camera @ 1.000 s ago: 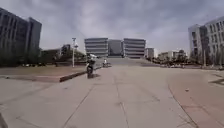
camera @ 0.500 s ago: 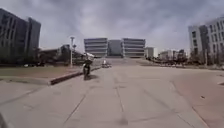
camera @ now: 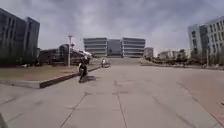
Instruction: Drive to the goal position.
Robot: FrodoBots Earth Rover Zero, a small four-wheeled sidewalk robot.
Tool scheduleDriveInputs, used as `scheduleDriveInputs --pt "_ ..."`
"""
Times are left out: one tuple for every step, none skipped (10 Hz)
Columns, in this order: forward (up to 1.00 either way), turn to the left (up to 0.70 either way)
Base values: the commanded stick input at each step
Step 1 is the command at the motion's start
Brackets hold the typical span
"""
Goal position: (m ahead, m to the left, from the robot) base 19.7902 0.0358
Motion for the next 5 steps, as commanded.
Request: scheduleDriveInputs --pt "1.0 0.0" --pt "1.0 0.0" --pt "1.0 0.0" --pt "1.0 0.0" --pt "1.0 0.0"
